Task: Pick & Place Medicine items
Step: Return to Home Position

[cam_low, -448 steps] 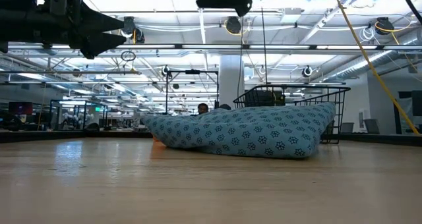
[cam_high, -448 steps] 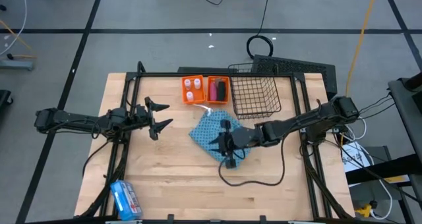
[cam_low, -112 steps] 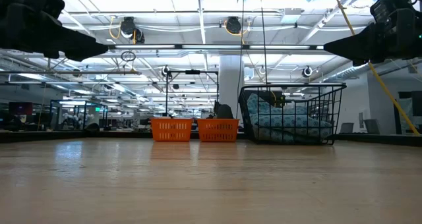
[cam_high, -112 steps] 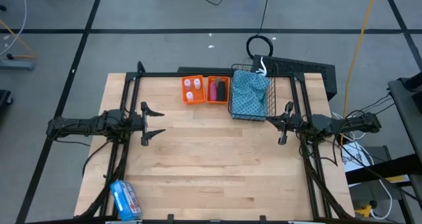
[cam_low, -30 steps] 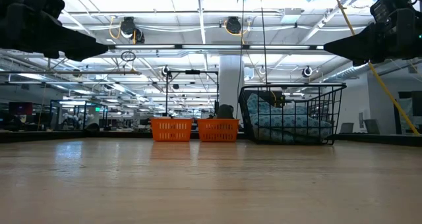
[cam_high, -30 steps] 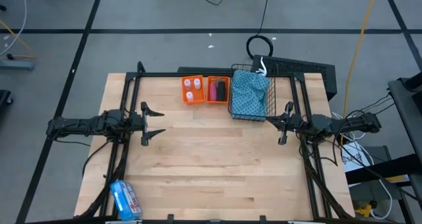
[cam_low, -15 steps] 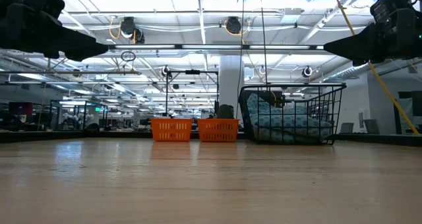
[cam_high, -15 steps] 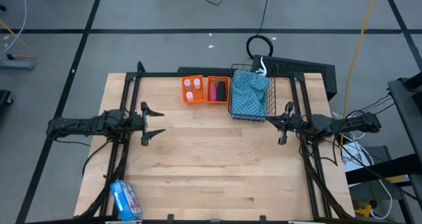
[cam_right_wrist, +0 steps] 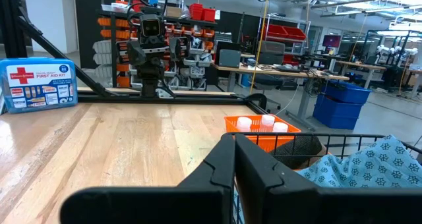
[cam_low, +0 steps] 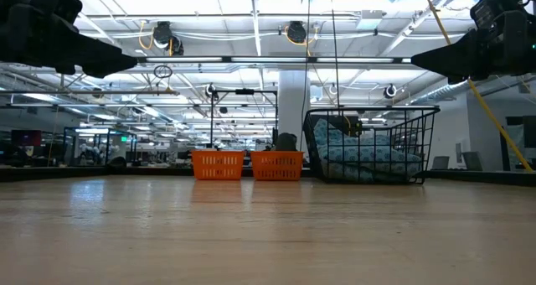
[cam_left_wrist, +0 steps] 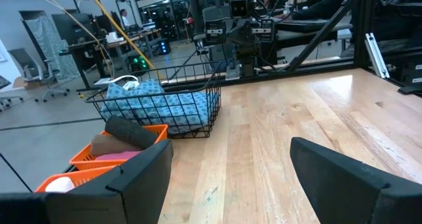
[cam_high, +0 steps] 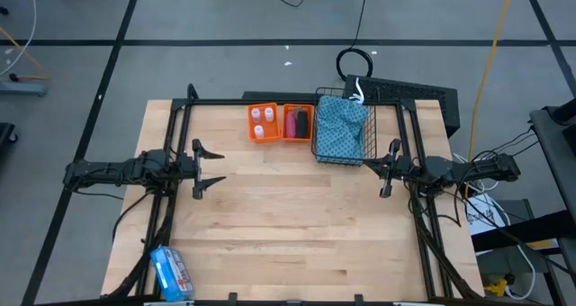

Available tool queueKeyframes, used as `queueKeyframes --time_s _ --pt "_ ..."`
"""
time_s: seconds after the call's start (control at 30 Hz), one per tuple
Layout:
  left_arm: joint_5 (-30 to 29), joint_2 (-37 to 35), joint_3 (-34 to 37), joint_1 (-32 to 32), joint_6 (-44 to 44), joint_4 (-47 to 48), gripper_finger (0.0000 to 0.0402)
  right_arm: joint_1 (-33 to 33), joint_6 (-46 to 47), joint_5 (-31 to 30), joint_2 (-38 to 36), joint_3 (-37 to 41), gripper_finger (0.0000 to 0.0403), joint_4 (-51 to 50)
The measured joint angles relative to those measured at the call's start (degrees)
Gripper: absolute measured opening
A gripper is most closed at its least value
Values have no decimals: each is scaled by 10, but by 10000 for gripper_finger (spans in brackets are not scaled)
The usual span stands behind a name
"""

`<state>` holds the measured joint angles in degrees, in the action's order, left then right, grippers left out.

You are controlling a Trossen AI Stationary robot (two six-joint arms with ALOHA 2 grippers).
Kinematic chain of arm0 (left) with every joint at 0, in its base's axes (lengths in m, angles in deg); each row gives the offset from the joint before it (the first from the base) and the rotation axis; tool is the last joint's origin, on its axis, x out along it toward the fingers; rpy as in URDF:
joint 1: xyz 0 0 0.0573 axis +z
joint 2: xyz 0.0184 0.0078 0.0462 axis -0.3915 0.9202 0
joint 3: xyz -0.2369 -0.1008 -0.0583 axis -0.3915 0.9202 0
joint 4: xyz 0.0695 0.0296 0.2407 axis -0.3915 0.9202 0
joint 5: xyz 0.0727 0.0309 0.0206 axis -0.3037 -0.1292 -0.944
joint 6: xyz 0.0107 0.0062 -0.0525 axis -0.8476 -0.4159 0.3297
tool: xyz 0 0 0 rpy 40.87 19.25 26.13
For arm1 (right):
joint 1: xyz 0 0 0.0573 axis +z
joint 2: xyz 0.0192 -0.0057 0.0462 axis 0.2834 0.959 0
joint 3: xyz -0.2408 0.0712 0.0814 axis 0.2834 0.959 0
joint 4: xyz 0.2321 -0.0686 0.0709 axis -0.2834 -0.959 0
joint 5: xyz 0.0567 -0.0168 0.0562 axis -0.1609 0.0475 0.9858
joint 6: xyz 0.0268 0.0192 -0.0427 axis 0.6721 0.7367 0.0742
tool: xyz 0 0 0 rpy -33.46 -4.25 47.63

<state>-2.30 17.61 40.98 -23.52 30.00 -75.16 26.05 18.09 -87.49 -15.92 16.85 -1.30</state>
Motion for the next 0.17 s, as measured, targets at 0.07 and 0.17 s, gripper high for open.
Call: queueKeyframes --time_s 0.07,0.17 --pt "0 0 0 0 0 0 310 0 0 0 0 0 4 0" --pt "0 0 0 0 0 0 310 0 0 0 0 0 3 0"
